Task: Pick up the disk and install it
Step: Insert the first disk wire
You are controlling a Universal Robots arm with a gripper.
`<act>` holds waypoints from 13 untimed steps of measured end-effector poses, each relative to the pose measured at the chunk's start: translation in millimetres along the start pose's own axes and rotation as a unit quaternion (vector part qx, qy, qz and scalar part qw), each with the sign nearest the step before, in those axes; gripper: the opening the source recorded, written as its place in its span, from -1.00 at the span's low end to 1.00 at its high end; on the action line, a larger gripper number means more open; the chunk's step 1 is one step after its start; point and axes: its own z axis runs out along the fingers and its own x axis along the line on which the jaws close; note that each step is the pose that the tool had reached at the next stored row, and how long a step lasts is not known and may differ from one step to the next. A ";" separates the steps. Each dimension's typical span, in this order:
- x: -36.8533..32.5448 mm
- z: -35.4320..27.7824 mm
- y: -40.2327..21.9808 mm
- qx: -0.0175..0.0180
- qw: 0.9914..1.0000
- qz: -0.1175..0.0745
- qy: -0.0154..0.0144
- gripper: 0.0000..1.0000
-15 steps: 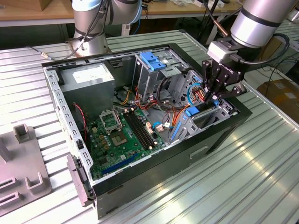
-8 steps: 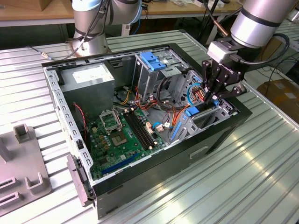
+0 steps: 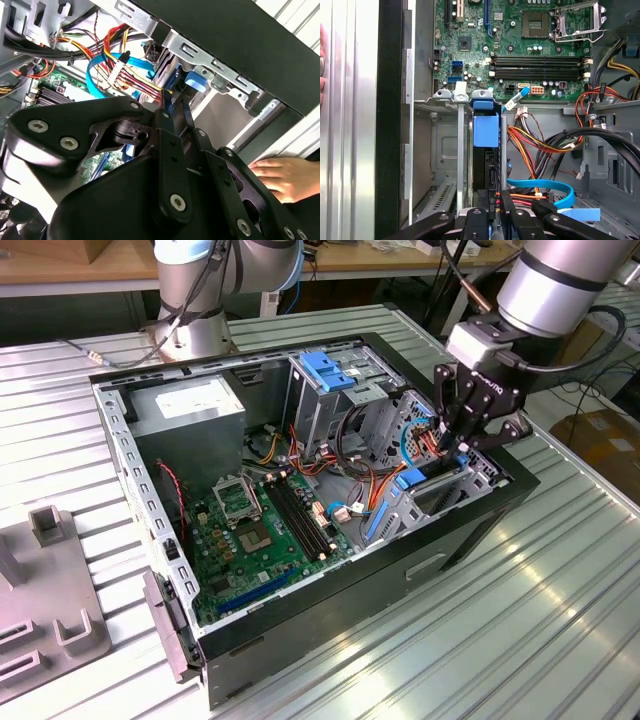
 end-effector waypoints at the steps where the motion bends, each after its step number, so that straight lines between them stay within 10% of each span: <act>1: 0.1 -4.0 0.1 0.000 1.000 0.000 0.000 -0.52; 13: 0.1 -6.5 0.1 0.001 1.000 0.000 0.000 -0.80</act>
